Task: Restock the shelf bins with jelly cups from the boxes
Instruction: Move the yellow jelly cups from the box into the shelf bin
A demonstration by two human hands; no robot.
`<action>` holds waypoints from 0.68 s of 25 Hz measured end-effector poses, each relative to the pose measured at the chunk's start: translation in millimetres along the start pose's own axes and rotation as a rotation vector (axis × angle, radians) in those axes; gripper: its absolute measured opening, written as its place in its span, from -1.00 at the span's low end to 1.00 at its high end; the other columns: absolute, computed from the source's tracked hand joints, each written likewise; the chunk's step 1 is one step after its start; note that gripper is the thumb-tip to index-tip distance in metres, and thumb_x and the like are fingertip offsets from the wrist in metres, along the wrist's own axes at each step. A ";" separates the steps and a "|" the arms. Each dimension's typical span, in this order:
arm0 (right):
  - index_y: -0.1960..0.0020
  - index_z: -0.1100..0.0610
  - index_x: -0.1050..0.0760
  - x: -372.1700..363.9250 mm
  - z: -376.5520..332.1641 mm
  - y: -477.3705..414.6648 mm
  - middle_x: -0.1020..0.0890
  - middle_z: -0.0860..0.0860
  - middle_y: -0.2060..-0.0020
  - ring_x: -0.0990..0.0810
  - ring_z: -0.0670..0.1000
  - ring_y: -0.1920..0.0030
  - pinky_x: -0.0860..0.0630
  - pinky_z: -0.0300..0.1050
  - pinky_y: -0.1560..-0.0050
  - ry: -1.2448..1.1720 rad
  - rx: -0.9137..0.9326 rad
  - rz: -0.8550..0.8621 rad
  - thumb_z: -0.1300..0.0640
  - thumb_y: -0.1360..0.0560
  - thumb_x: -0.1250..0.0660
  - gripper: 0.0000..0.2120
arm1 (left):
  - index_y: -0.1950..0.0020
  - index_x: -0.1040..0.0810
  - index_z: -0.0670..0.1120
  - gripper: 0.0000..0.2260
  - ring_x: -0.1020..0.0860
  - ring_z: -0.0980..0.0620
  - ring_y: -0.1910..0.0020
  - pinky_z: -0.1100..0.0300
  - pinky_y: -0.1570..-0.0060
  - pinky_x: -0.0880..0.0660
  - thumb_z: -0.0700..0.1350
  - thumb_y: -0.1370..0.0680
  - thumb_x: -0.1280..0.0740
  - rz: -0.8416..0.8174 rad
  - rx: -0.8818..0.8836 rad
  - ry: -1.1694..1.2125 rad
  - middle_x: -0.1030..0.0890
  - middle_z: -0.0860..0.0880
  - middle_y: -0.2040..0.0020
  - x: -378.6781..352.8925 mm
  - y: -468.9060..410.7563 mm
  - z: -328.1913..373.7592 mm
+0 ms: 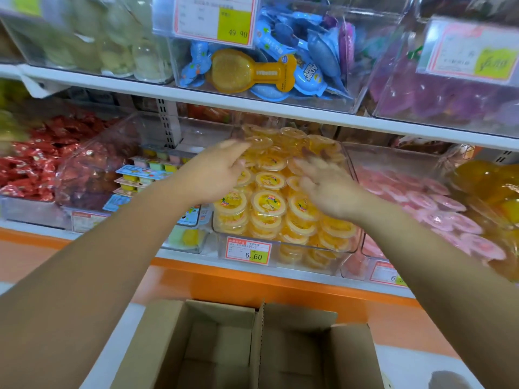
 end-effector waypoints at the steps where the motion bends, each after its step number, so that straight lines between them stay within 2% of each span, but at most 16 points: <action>1: -0.56 -0.09 -0.03 -2.4 -5.8 -1.5 0.04 -0.06 -0.57 0.10 0.09 -0.56 0.11 0.16 -0.52 0.000 -0.005 -0.030 -0.07 -0.65 0.03 -0.51 | -0.60 -0.21 -0.05 -0.57 -0.19 -0.01 -0.55 0.32 -0.38 -0.09 -0.10 -0.71 -0.08 -0.015 0.006 -0.001 -0.21 -0.07 -0.59 -3.5 4.1 1.0; 3: -0.57 -0.13 0.03 -7.5 -17.0 -4.7 0.09 -0.11 -0.57 0.16 0.08 -0.56 0.18 0.18 -0.49 0.011 0.013 -0.061 -0.10 -0.65 0.07 -0.51 | -0.60 -0.19 -0.05 -0.57 -0.10 0.05 -0.59 0.35 -0.43 0.00 -0.05 -0.72 -0.07 -0.064 0.013 -0.014 -0.15 -0.03 -0.62 -11.8 5.9 2.4; 6: -0.57 -0.15 0.08 -15.6 -27.6 -10.3 0.11 -0.11 -0.57 0.21 0.09 -0.55 0.23 0.23 -0.49 0.023 0.044 -0.106 -0.12 -0.65 0.10 -0.50 | -0.61 -0.14 -0.05 -0.56 -0.02 0.04 -0.61 0.29 -0.48 0.07 -0.02 -0.73 -0.02 -0.136 0.034 -0.052 -0.08 -0.04 -0.63 -25.2 1.4 0.0; 11: -0.57 -0.14 0.15 -27.2 -30.8 -11.5 0.15 -0.12 -0.56 0.24 0.08 -0.55 0.25 0.26 -0.48 0.081 0.050 -0.150 -0.14 -0.64 0.15 -0.49 | -0.62 -0.10 -0.05 -0.56 0.05 0.03 -0.61 0.26 -0.49 0.12 -0.03 -0.73 0.02 -0.157 0.023 -0.098 -0.05 -0.03 -0.64 -35.9 -0.7 0.5; 14: -0.57 -0.12 0.10 -16.0 -28.3 -9.8 0.09 -0.08 -0.57 0.17 0.07 -0.56 0.20 0.23 -0.50 0.022 0.043 -0.126 -0.10 -0.66 0.14 -0.51 | -0.62 -0.11 -0.03 -0.56 0.03 0.05 -0.61 0.28 -0.49 0.10 -0.03 -0.73 0.01 -0.141 0.037 -0.049 -0.06 -0.02 -0.64 -29.6 1.4 1.7; 17: -0.57 -0.06 0.03 17.6 -3.1 1.8 0.00 0.01 -0.57 0.04 0.09 -0.56 0.08 0.18 -0.51 -0.007 -0.033 -0.009 -0.03 -0.67 0.12 -0.53 | -0.62 -0.12 -0.02 -0.56 0.03 0.08 -0.61 0.29 -0.48 0.11 -0.02 -0.73 0.00 -0.108 0.054 0.004 -0.05 0.00 -0.64 -20.7 8.4 1.8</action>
Point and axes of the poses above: each hand's wrist, its own y-axis away from the middle knuckle, its own x-axis out of the back of the hand, z = x × y, the point moved 7 cm from there along -y, towards the middle knuckle
